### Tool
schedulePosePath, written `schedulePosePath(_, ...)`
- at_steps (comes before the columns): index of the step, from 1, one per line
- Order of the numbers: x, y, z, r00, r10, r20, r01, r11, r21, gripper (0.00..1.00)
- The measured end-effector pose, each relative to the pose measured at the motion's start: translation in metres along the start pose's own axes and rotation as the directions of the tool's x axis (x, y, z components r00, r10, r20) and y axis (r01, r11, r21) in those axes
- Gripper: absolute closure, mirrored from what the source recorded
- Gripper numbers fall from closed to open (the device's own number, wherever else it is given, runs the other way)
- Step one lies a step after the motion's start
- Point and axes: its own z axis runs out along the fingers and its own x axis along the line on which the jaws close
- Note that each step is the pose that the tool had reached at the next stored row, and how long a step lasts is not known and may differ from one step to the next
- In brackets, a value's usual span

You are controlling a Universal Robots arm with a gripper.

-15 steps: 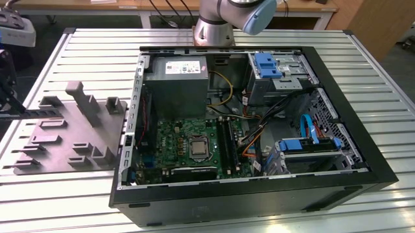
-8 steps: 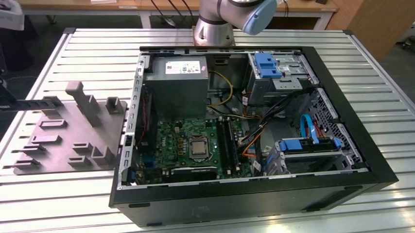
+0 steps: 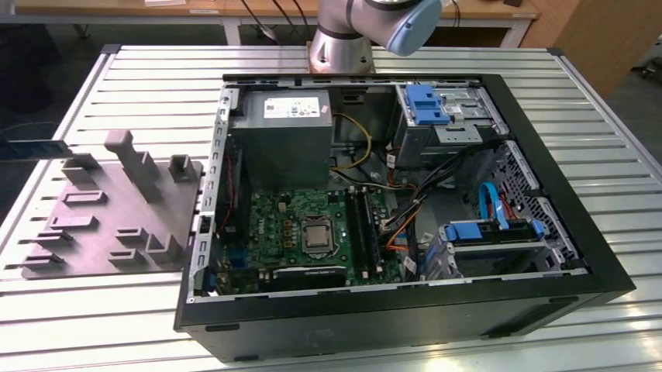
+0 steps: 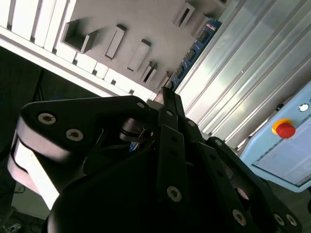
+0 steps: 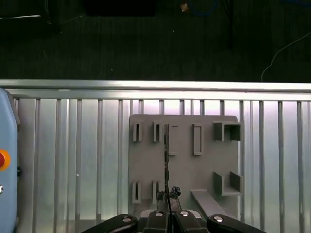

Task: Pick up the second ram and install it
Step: 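Pick up the second ram and move it above second insertion slot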

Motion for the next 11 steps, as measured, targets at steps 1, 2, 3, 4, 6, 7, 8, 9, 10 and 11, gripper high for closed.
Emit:
schedulePosePath(1, -0.0001, 0.0001, -0.0028, 1.0, 0.0, 0.0, 0.0, 1.0, 0.0, 0.89)
schedulePosePath(2, -0.0002, 0.0002, -0.0058, 1.0, 0.0, -0.0001, 0.0, 1.0, 0.0, 0.89)
schedulePosePath(3, -0.0003, 0.0003, -0.0087, 1.0, 0.0, 0.0, 0.0, 1.0, 0.0, 0.89)
schedulePosePath(4, -0.0004, 0.0004, -0.0116, 1.0, 0.0, 0.0, 0.0, 1.0, 0.0, 0.89)
schedulePosePath(6, -0.0006, 0.0005, -0.0165, 1.0, 0.0, 0.0, 0.0, 1.0, 0.0, 0.89)
schedulePosePath(7, -0.0007, 0.0005, -0.0192, 1.0, 0.0, 0.0, 0.0, 1.0, 0.0, 0.89)
schedulePosePath(8, -0.0008, 0.0006, -0.0215, 1.0, 0.0, 0.0, 0.0, 1.0, 0.0, 0.89)
schedulePosePath(9, -0.0009, 0.0007, -0.023, 1.0, 0.0, 0.0, 0.0, 1.0, 0.0, 0.89)
schedulePosePath(10, -0.0008, 0.0007, -0.0236, 1.0, 0.0, 0.0, 0.0, 1.0, 0.0001, 0.89)
schedulePosePath(11, -0.0008, 0.0007, -0.0238, 1.0, 0.0, 0.0001, 0.0, 1.0, 0.0001, 0.89)
